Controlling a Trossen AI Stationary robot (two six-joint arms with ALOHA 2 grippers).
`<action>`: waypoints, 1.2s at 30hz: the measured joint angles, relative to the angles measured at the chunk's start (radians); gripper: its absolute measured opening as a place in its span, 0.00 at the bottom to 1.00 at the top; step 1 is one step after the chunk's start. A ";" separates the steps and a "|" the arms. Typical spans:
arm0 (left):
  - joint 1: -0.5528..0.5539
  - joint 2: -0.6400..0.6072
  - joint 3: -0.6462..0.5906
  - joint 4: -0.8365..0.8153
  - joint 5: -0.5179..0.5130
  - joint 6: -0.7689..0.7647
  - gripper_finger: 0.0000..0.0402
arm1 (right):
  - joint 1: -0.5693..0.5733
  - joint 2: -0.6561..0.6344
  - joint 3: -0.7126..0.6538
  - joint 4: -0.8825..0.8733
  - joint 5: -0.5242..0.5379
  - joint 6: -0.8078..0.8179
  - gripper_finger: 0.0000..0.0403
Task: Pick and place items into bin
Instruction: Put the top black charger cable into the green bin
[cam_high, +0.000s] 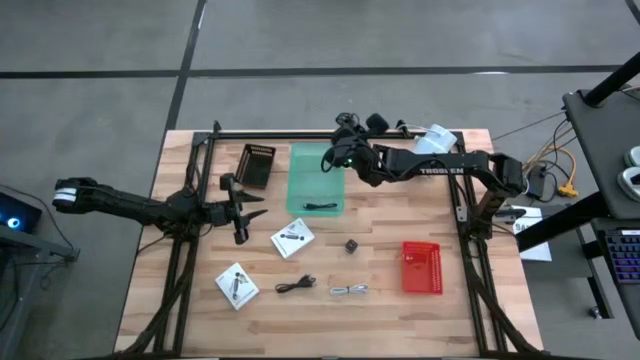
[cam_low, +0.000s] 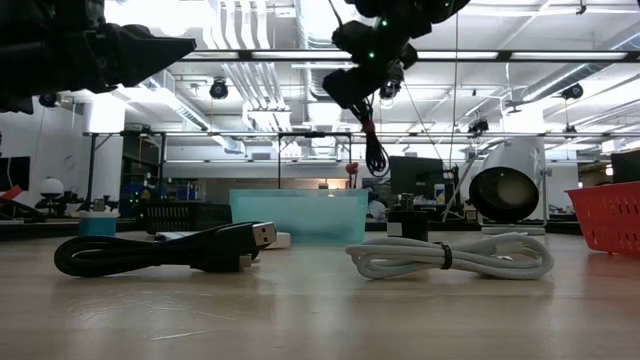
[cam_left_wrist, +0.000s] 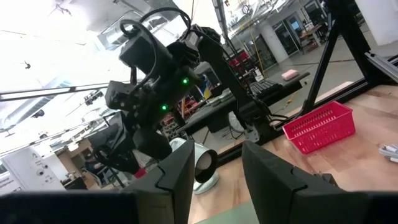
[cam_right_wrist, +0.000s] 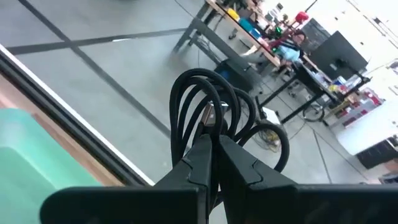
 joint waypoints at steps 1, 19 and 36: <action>0.000 0.000 0.000 0.000 0.000 0.000 0.29 | 0.000 0.000 -0.001 -0.005 0.000 0.004 0.02; 0.000 0.000 0.000 0.001 0.000 0.000 0.29 | -0.170 -0.001 0.003 -0.009 -0.818 -0.016 0.02; 0.000 0.000 0.000 0.001 0.000 0.000 0.29 | -0.293 0.000 0.004 -0.007 -1.226 0.116 0.02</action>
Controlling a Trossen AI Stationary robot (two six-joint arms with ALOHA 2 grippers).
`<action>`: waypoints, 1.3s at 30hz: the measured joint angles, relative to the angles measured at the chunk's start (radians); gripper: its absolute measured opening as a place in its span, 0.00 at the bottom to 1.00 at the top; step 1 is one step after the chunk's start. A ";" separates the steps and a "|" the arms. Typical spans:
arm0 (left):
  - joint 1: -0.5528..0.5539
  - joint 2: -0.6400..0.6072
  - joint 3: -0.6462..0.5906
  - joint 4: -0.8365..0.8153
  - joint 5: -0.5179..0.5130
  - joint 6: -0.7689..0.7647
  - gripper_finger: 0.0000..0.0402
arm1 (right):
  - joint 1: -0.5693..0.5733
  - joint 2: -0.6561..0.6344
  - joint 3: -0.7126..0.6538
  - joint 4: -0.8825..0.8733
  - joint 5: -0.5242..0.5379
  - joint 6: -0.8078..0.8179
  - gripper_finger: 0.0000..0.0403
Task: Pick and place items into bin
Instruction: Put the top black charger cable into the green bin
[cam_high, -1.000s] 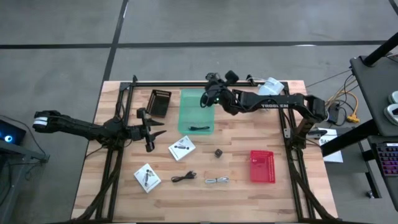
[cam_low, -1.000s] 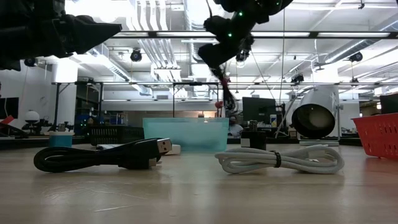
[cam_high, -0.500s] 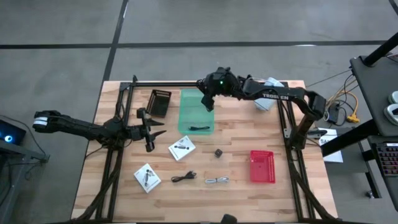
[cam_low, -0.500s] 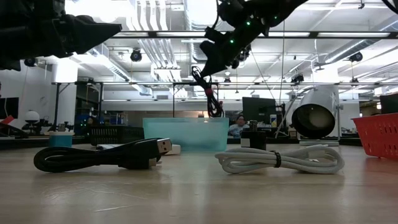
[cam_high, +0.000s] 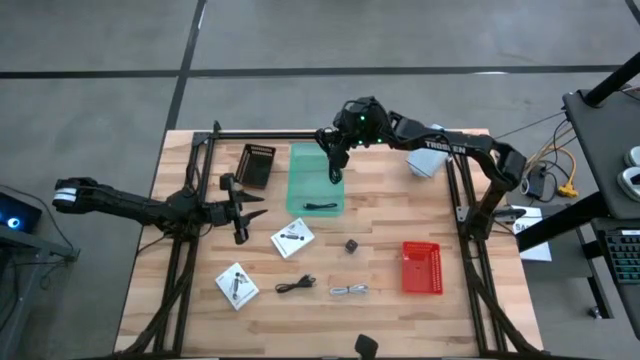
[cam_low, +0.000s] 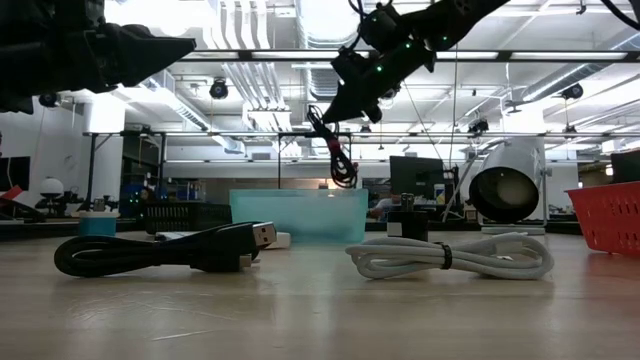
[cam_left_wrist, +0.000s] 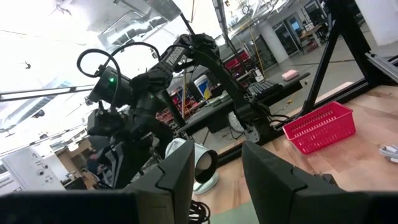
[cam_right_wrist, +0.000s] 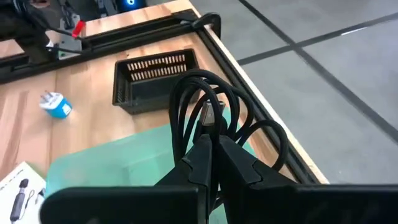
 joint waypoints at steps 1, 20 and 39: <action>0.000 0.000 0.000 0.000 0.000 0.000 0.29 | 0.000 0.000 0.002 -0.006 0.000 -0.001 0.02; 0.000 0.000 0.000 0.000 0.000 0.000 0.29 | 0.002 0.361 0.608 -0.592 0.002 -0.040 0.02; 0.000 0.000 0.000 0.000 0.000 0.000 0.29 | -0.006 0.650 0.987 -0.853 -0.015 -0.148 0.02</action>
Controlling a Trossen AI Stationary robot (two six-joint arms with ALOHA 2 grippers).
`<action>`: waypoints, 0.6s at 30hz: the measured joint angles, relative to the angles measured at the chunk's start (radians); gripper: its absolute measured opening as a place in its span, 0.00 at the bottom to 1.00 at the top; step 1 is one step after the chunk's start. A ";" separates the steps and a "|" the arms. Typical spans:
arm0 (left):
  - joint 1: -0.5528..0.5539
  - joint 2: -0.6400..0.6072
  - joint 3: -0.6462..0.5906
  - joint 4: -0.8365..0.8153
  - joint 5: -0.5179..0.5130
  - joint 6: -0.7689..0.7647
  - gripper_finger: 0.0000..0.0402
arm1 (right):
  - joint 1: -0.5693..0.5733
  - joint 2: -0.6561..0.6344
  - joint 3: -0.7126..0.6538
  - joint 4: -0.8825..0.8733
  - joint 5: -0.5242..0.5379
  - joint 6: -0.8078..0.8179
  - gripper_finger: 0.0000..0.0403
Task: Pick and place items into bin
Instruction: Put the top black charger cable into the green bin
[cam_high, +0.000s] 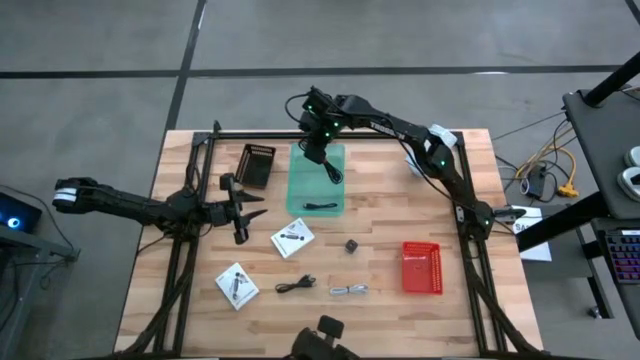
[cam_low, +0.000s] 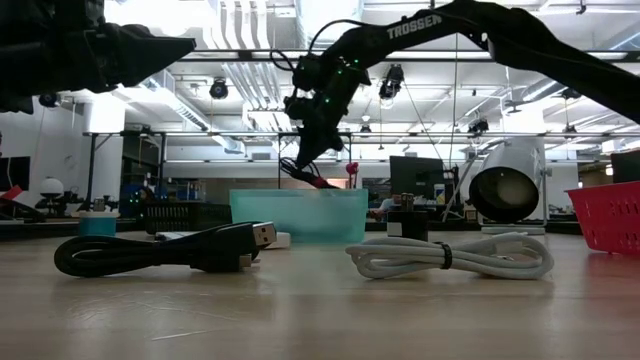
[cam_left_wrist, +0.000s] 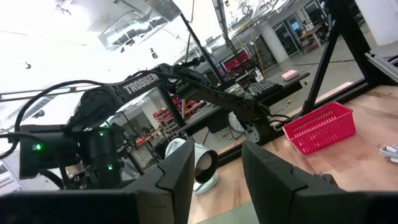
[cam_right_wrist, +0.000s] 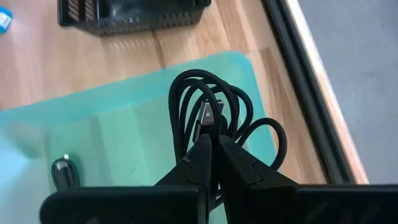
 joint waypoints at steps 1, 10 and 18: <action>0.000 0.000 0.000 0.000 0.000 0.000 0.29 | -0.001 0.002 -0.001 -0.006 -0.003 -0.001 0.02; 0.000 0.000 0.000 0.000 0.000 0.000 0.29 | -0.002 0.004 -0.017 0.003 -0.007 -0.016 0.02; 0.000 0.000 0.000 0.000 0.000 0.000 0.29 | -0.002 0.004 -0.098 0.072 -0.007 -0.013 0.02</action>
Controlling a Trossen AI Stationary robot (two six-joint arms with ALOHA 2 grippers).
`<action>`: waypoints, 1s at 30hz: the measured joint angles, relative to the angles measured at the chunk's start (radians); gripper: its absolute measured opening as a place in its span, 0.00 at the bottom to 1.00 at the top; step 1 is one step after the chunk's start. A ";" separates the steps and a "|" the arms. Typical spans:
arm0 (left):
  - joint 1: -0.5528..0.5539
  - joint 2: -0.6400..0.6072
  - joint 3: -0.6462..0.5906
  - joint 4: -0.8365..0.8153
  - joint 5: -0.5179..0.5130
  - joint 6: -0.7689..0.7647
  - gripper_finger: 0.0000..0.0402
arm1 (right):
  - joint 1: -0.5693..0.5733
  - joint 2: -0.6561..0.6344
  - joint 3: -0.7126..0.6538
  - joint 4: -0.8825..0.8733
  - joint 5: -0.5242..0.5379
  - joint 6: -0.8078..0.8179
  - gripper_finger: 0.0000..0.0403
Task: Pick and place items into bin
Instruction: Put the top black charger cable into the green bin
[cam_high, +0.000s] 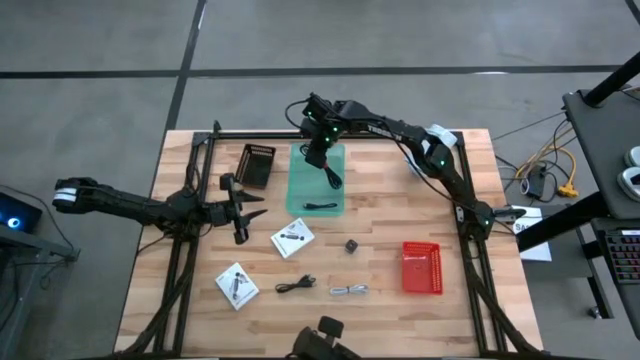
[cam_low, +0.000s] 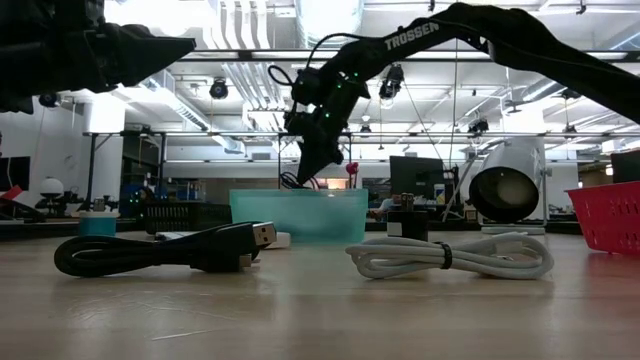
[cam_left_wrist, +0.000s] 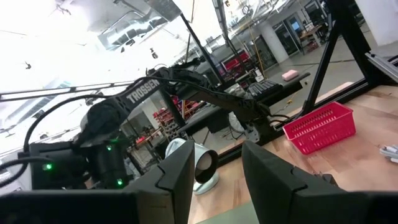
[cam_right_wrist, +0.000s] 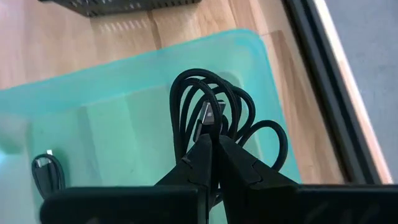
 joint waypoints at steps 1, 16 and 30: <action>0.000 0.000 0.000 0.000 0.000 0.000 0.29 | 0.000 0.000 -0.008 0.001 0.000 0.000 0.02; 0.000 0.000 0.000 0.000 0.000 0.000 0.29 | -0.002 0.000 -0.106 0.131 -0.001 -0.002 0.02; 0.000 0.000 0.000 0.000 0.000 0.000 0.29 | -0.002 0.000 -0.216 0.211 -0.002 -0.002 0.02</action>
